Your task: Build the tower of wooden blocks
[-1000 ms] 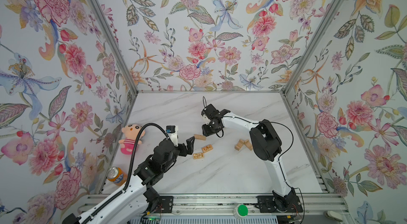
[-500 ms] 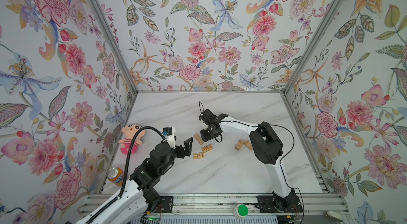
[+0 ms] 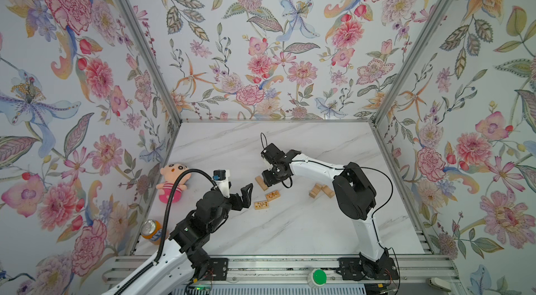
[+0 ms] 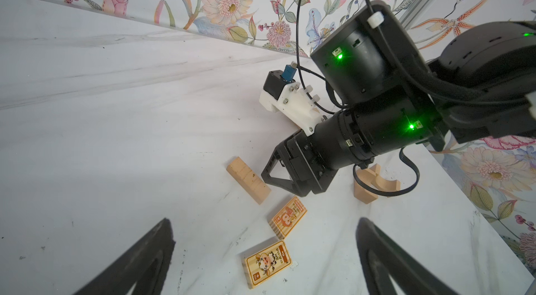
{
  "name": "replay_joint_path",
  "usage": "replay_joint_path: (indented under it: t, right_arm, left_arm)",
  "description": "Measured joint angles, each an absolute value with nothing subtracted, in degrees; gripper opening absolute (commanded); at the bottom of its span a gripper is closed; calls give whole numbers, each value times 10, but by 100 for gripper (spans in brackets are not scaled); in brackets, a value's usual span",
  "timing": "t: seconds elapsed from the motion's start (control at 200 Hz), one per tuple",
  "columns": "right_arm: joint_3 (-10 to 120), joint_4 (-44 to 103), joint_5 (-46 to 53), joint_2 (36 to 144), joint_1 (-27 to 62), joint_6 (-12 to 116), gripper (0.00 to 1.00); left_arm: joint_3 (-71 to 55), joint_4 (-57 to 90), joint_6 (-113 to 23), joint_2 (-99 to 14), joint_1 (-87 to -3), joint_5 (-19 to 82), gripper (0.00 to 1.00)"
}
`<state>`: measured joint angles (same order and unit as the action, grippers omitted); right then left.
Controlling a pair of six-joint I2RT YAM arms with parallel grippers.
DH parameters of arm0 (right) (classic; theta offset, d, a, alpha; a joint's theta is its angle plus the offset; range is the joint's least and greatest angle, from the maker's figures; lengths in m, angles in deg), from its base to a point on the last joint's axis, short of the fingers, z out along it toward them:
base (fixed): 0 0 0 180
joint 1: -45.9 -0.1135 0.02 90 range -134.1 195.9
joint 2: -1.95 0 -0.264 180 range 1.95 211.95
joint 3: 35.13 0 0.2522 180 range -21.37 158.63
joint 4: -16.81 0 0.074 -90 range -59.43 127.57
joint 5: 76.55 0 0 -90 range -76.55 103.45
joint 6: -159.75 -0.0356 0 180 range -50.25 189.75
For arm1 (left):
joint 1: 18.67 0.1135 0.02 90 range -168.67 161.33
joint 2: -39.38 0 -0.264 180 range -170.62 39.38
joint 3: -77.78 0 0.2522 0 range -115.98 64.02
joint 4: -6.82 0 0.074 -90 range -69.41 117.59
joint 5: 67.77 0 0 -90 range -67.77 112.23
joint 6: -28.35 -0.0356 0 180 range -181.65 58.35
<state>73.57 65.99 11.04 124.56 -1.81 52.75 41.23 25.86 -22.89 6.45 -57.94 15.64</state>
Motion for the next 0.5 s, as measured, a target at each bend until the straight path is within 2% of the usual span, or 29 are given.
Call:
replay_joint_path:
  t: [0.5]
  right_arm:
    - [792, 675, 107, 1276, -43, 524, 52]
  left_arm:
    - [444, 288, -194, 94, -579, 186, 99]
